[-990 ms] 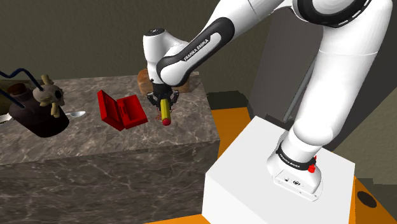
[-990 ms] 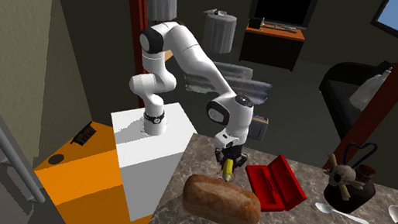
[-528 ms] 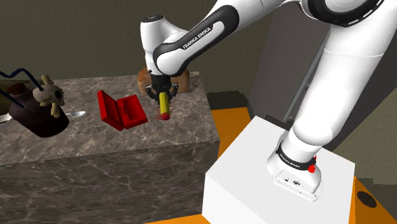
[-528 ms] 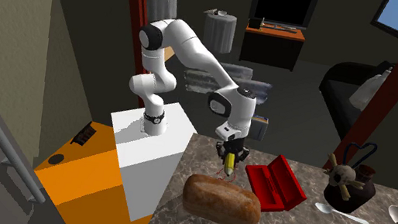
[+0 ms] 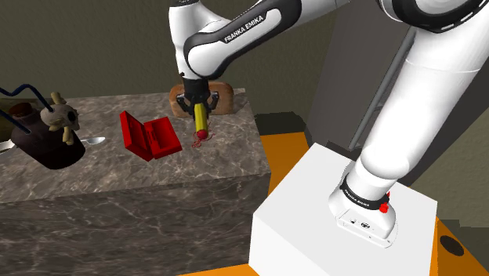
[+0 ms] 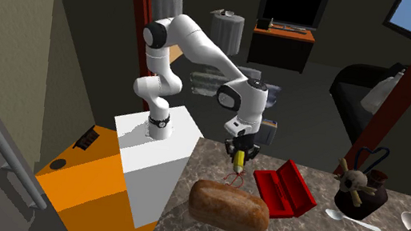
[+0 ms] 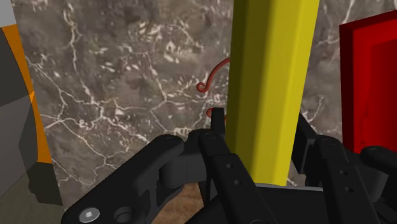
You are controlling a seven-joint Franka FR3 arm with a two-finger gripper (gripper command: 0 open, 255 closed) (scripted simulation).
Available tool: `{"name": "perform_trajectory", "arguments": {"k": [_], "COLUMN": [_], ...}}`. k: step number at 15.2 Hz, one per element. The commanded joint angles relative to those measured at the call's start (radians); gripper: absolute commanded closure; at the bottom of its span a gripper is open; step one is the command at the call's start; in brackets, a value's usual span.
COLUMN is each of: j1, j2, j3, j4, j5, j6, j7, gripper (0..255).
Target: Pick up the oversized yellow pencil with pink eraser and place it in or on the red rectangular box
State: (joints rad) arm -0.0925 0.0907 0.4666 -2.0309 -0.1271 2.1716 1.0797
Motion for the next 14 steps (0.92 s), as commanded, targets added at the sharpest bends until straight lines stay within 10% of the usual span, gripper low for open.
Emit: {"name": "perform_trajectory", "arguments": {"k": [1,14], "j1": [-0.002,-0.005], "j2": [-0.012,-0.062], "j3": [0.0,0.001], "j4": [0.017,0.133], "j5": [0.009,0.043], "j6": [-0.027,-0.186], "j7": [-0.008,-0.039], "gripper": [255,255]}}
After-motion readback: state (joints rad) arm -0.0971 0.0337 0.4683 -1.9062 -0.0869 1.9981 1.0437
